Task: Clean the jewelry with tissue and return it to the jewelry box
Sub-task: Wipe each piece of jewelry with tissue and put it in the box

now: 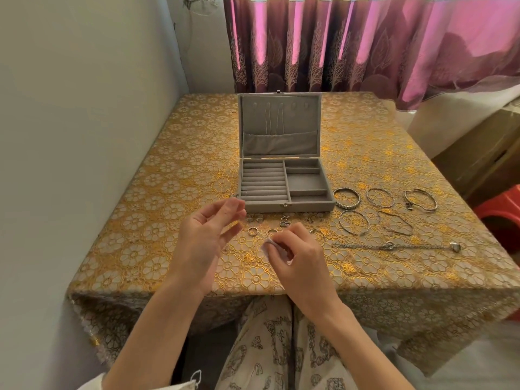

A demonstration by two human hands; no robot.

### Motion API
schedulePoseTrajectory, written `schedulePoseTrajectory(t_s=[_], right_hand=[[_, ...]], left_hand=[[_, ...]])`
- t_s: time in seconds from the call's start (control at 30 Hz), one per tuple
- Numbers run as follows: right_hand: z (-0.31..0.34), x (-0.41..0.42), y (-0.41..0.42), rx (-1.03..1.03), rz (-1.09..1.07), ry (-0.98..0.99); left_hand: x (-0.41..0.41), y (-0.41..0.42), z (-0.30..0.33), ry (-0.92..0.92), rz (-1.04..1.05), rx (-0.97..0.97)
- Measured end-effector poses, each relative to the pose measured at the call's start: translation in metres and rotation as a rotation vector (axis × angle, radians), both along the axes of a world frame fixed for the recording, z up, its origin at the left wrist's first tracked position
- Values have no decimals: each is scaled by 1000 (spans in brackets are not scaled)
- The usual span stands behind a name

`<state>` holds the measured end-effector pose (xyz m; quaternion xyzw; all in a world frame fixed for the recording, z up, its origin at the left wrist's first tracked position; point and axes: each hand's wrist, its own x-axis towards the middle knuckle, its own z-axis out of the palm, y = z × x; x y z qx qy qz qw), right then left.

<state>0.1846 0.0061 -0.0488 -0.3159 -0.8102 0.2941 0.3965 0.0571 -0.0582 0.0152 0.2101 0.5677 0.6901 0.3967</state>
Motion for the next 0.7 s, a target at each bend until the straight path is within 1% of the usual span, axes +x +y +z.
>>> schedulePoseTrajectory(t_s=[0.13,0.3,0.37,0.43,0.5,0.6,0.7], right_hand=[[-12,11,6,65,14,-108],[-26,30,15,35,-23,-249],[-31,36,19,6,-43,-275],[-34,39,23,-26,-53,-278],[-30,40,25,-124,-51,-232],[-14,36,30,-376,-11,-91],[9,28,38,-576,113,52]], left_hand=[[-11,0,5,11,44,54],[-27,2,19,-9,74,188],[-31,4,24,28,83,191],[-34,6,27,97,52,152],[-34,7,28,140,-21,119],[-31,9,27,158,-135,79],[-27,13,29,153,-230,31]])
